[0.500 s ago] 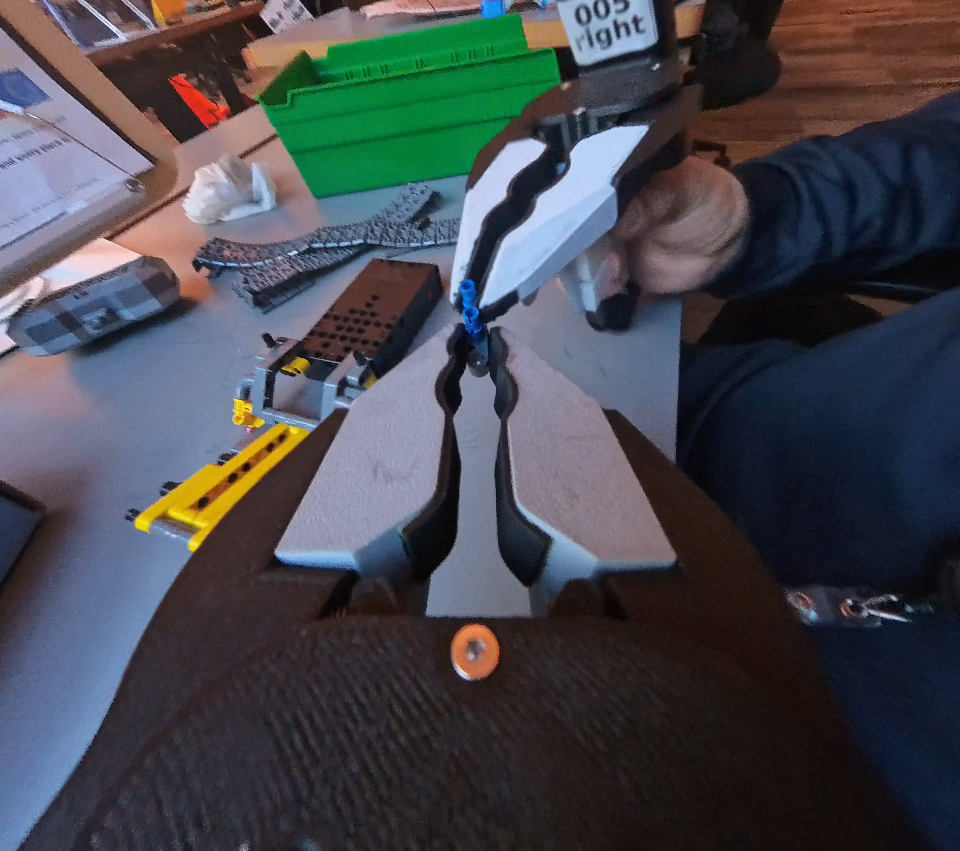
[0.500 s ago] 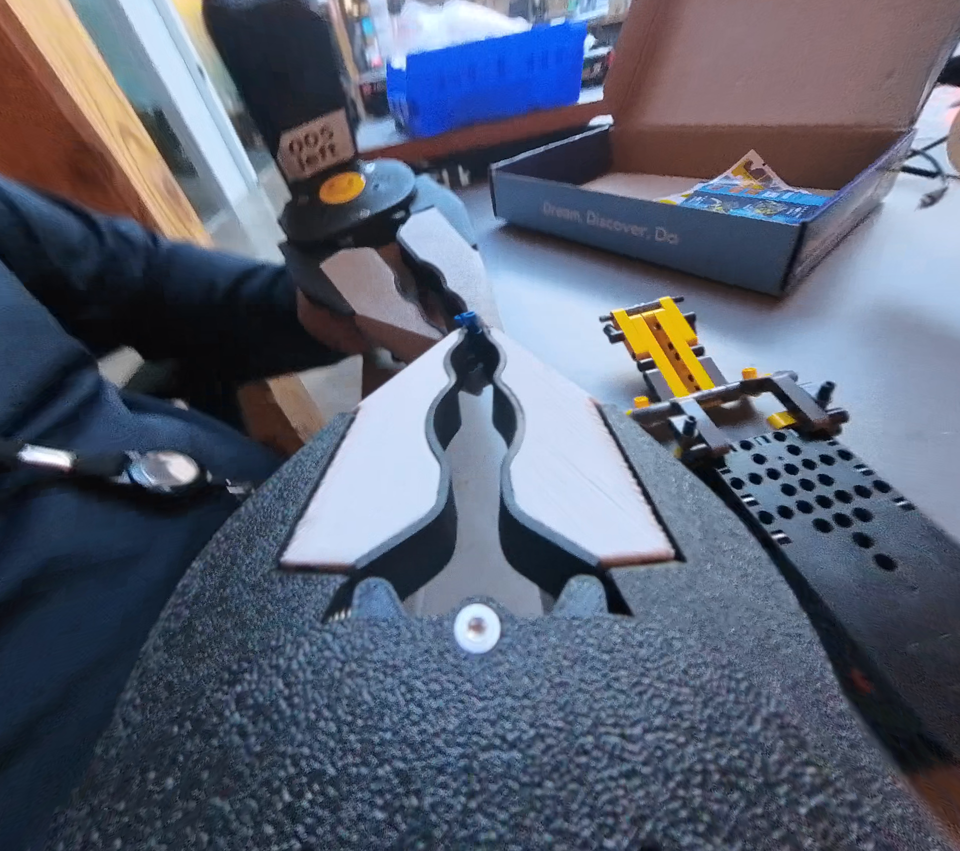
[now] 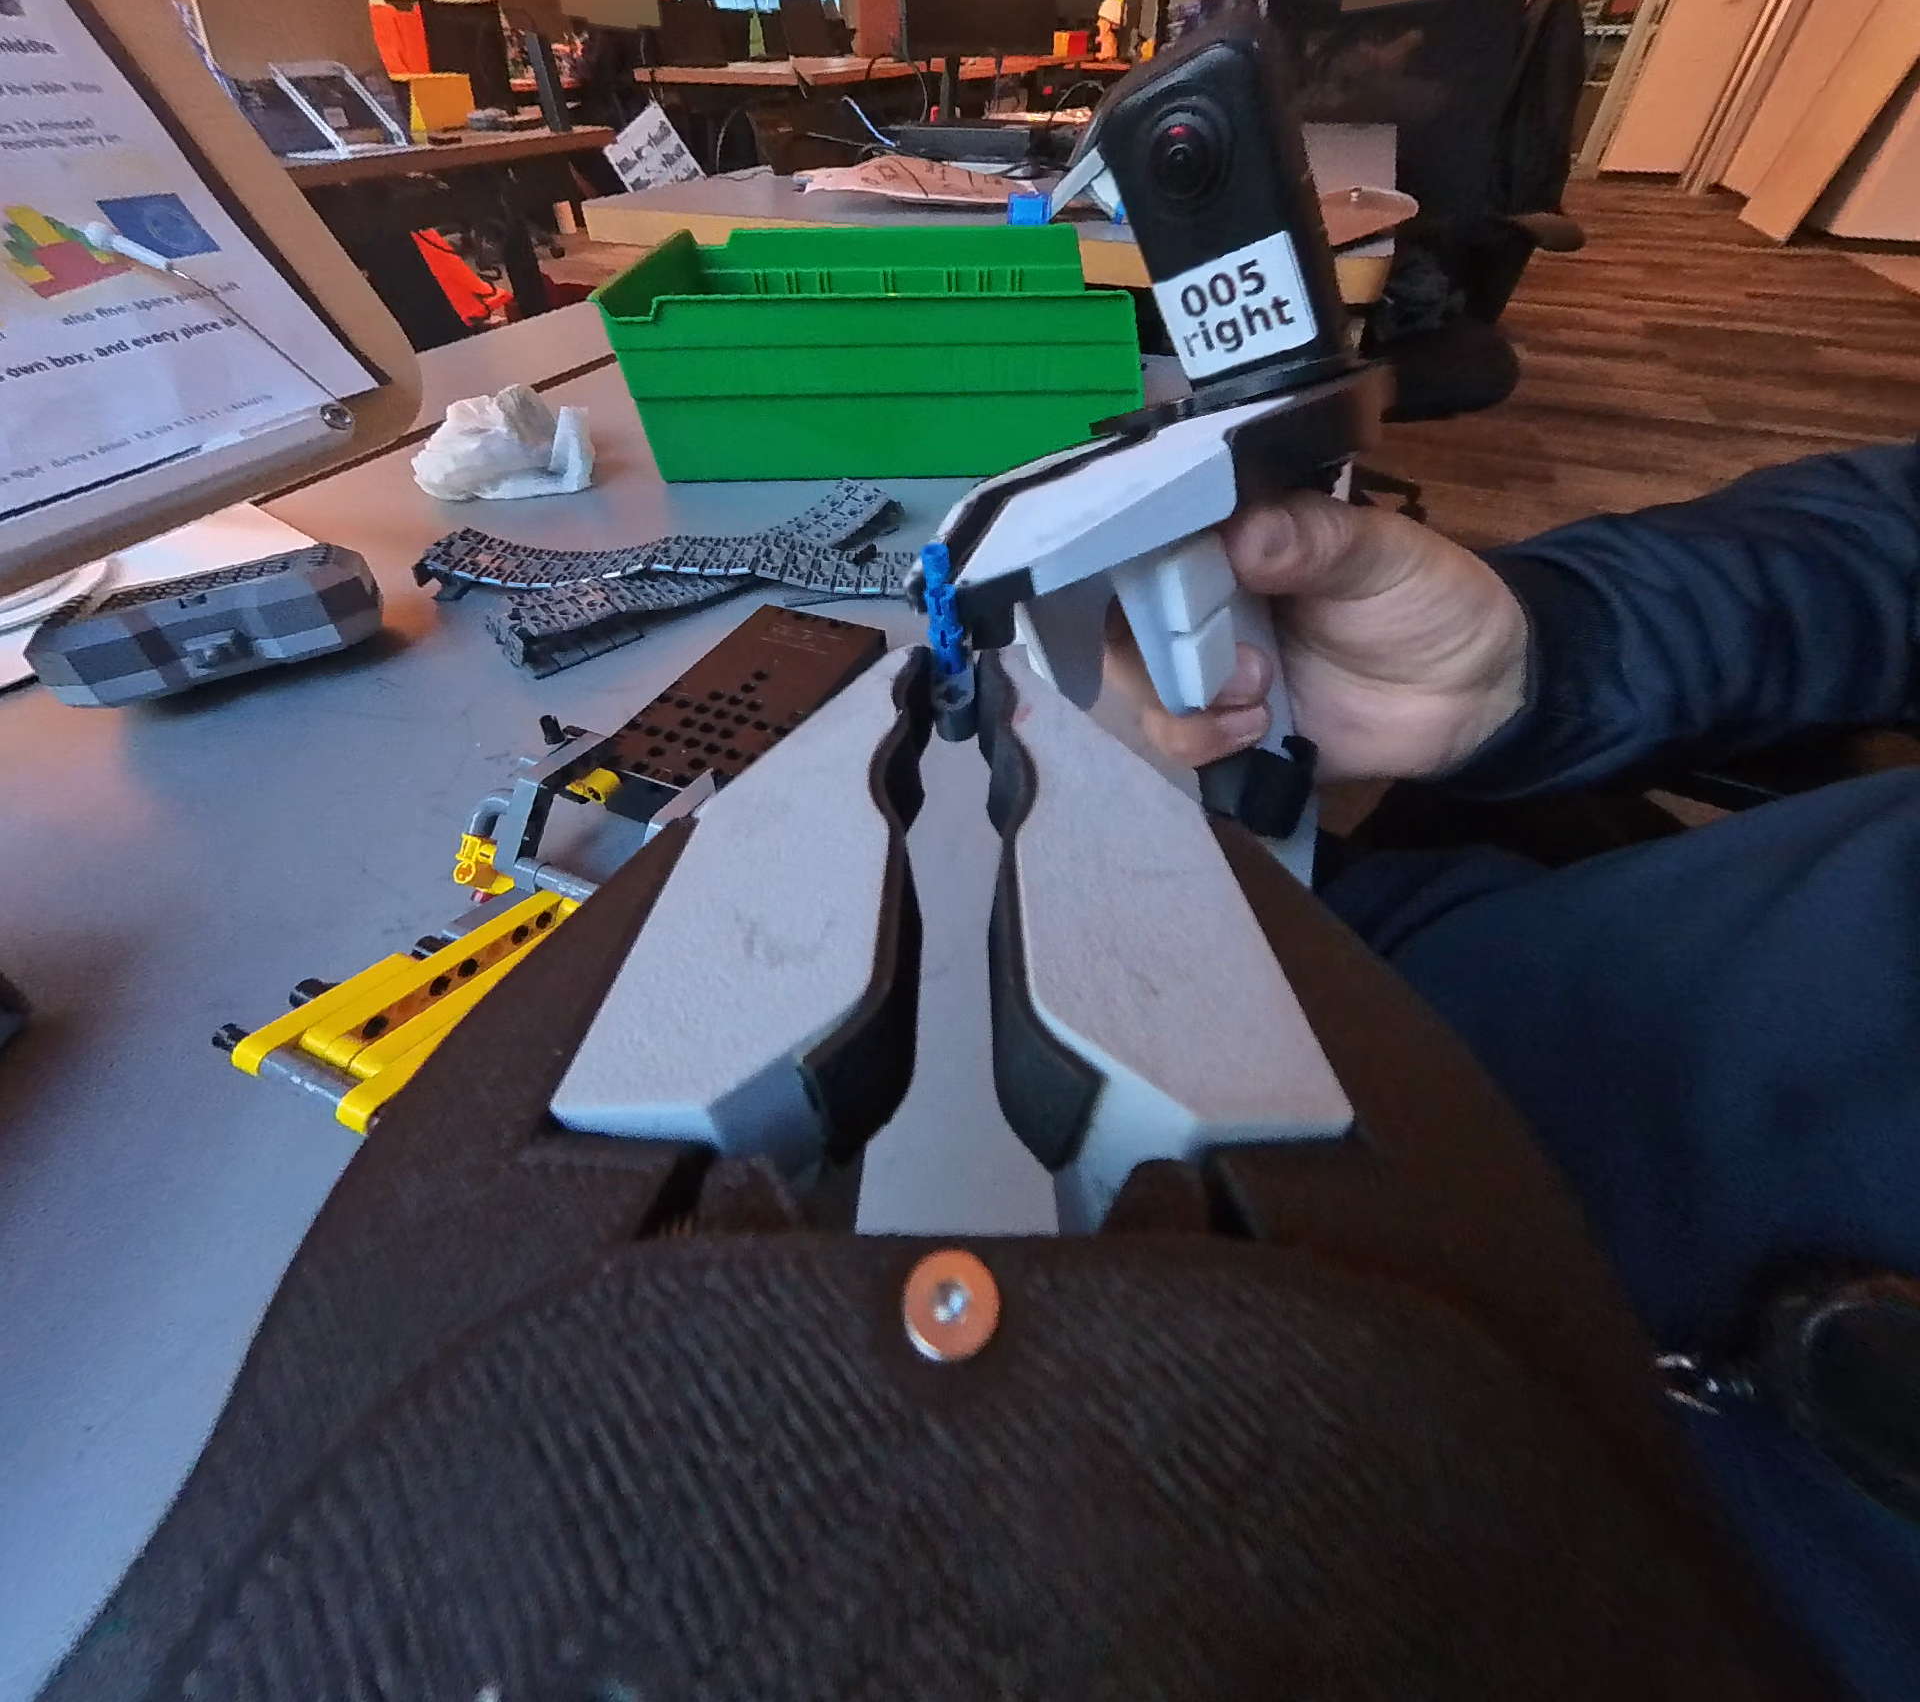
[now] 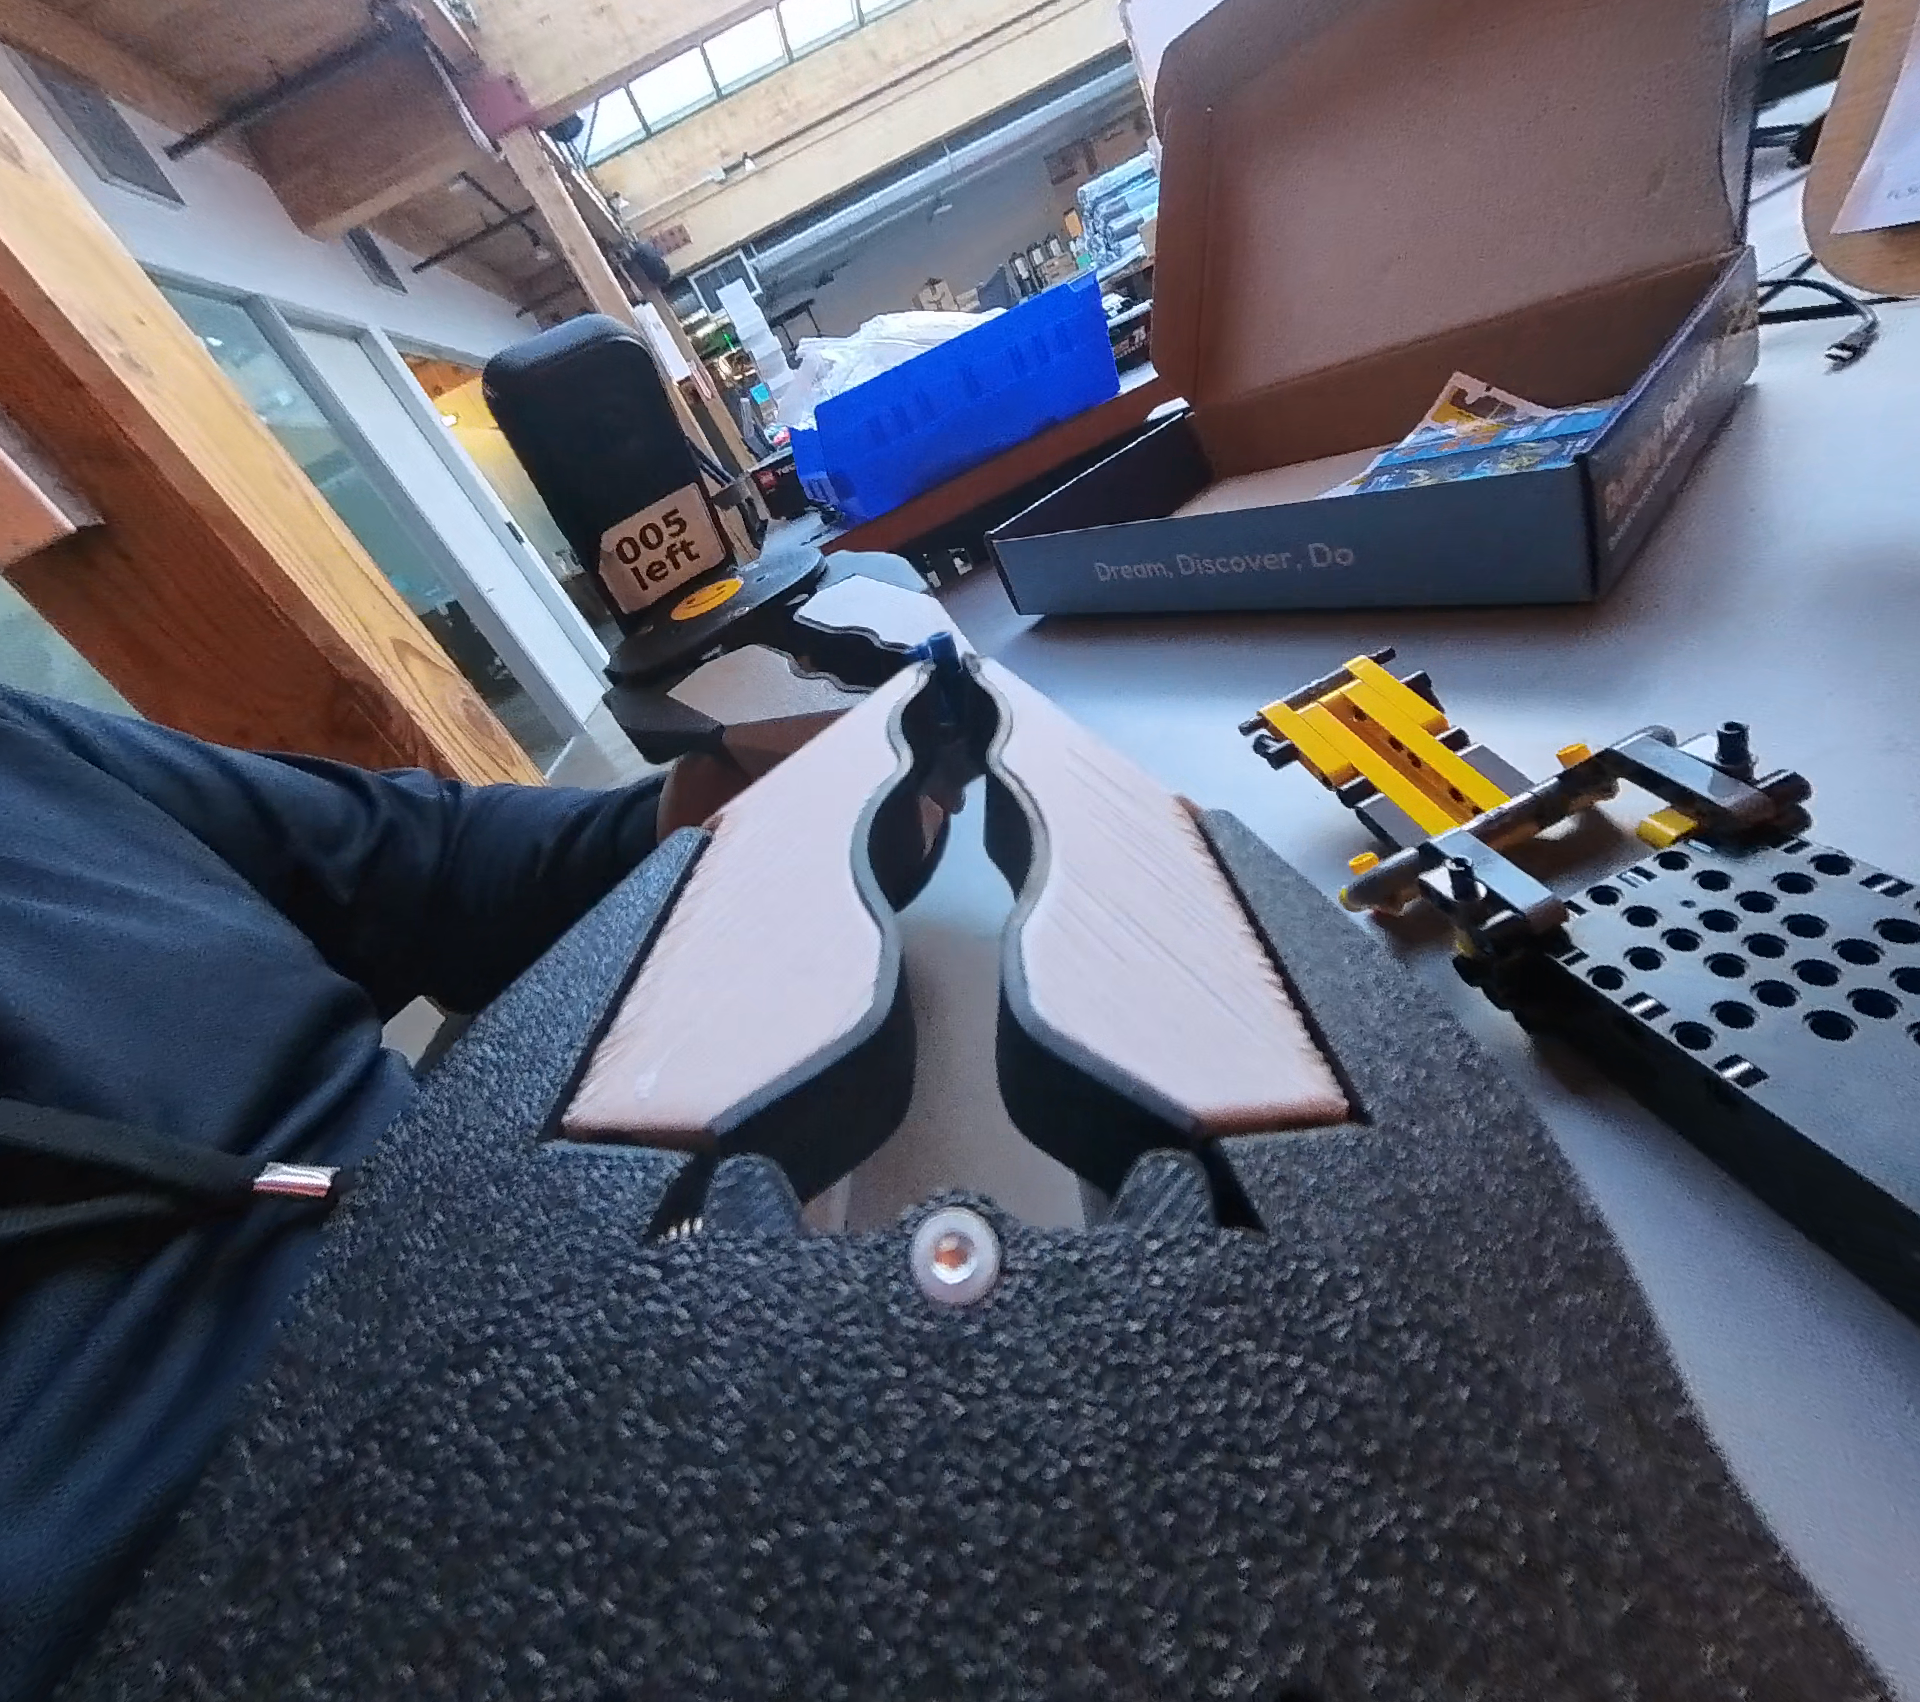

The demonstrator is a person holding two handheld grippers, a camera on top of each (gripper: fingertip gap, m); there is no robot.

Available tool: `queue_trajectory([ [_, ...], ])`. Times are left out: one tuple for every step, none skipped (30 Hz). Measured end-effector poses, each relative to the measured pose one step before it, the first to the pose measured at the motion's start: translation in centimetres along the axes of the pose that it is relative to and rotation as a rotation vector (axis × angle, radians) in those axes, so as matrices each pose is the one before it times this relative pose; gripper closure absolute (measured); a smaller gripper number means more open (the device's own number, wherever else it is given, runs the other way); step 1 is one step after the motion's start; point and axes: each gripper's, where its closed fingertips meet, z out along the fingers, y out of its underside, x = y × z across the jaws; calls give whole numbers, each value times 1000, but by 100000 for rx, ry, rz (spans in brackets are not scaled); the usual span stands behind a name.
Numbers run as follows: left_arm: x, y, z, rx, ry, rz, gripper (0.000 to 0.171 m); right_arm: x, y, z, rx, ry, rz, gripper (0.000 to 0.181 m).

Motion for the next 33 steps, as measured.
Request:
queue_trajectory([
  [5, -42, 21, 218, -711, 426, 163, -12, -27, -22, 342, -347, 668, 181],
  [29, -78, -6, 290, -160, 175, 164, -39, -43, -20, 293, -453, 527, 181],
  [14, -68, -11, 219, -76, 142, 164, -54, -28, -17, 60, -468, -22, 181],
  [18, -10, -21, 22, 283, -405, 164, -33, 28, 15, -467, -398, -663, 181],
  [-7, 278, 5, -1447, 1267, -1382, 164, 71, 234, 33, -2318, -11, -1837, 181],
  [-98, 511, 8, -2126, 1385, -1024, 164, 189, 468, 44, -4492, 882, -3355, 181],
  [-139, 443, -28, -1559, 488, 340, 164, 187, 507, 91, -4997, 952, -3432, 181],
  [13, 338, 34, -1759, 671, 845, 165, 125, 390, 31, -4243, 249, -2466, 180],
  [-63, 297, 104, -2720, 22, 557, 165, 162, 284, -62, -3422, 549, -2771, 180],
  [-153, 268, 113, -2661, -816, 1072, 165, 209, 260, -81, -2883, 1381, -4001, 180],
  [-64, 254, 90, -2065, -536, 1820, 165, 170, 238, -80, -2818, 1410, -4638, 180],
  [-170, 332, 53, -1926, -1365, 1760, 165, 220, 195, -157, -2929, 1628, -4653, 179],
  [-181, 301, -3, -1040, -1563, 1685, 165, 218, 138, -200, -2657, 1579, -4577, 179],
  [-104, 288, 0, -925, -868, 1320, 165, 92, 201, -197, -2955, 654, -4059, 180],
  [-69, 271, 11, -1300, -384, 746, 165, 309, 255, -206, -3565, 1964, -3365, 177],
  [-149, 234, 20, -1435, -740, 419, 165, 463, 178, -234, -2985, 3273, -3547, 172],
  [-80, 193, 48, -1353, -272, 352, 165, 131, 93, -191, -2233, 1383, -3737, 167],
  [37, 142, 66, -993, 359, 259, 165, -85, 61, -136, -2147, -38, -2733, 164],
  [66, 74, 74, -360, 267, 67, 165, -130, 25, -56, -1715, -365, -1510, 162],
  [185, 43, 107, -67, 754, 79, 165, -272, -3, 42, -1054, -1098, -814, 159],
  [362, 116, 157, -741, 1776, 368, 165, -263, -21, 92, -410, -961, -475, 159],
  [396, 263, 216, -1852, 1869, 810, 165, -196, 23, 160, -97, -386, -508, 159],
  [236, 293, 201, -2112, 547, 1477, 165, -292, 186, 197, -943, -985, -833, 159],
  [294, 260, 188, -1853, 723, 2212, 166, -265, 342, 243, -1973, -884, -1245, 159],
  [379, 259, 158, -2103, 1144, 2457, 166, -166, 424, 226, -2412, -125, -1872, 159],
  [119, 192, 109, -1786, -592, 2389, 166, -315, 523, 228, -3065, -954, -2655, 163],
  [92, 49, 34, -936, -736, 2505, 166, -400, 590, 220, -3675, -1243, -3083, 171],
  [203, -17, 7, -573, 266, 2170, 166, -84, 498, 208, -3341, 903, -3058, 174],
  [142, 103, 21, -1343, 157, 1489, 166, -14, 299, 184, -2122, 1456, -2768, 174],
  [51, 245, 73, -1973, -191, 1534, 166, -235, 161, 157, -1241, -231, -2122, 176],
  [140, 193, 90, -1176, 389, 1175, 166, -218, 161, 133, -1243, -561, -1429, 179],
  [95, 158, 93, -524, 217, 481, 166, -109, 157, 91, -1035, -277, -964, 179],
  [76, 100, 54, 167, 452, -398, 166, -88, 117, 64, -460, -408, -471, 179],
])
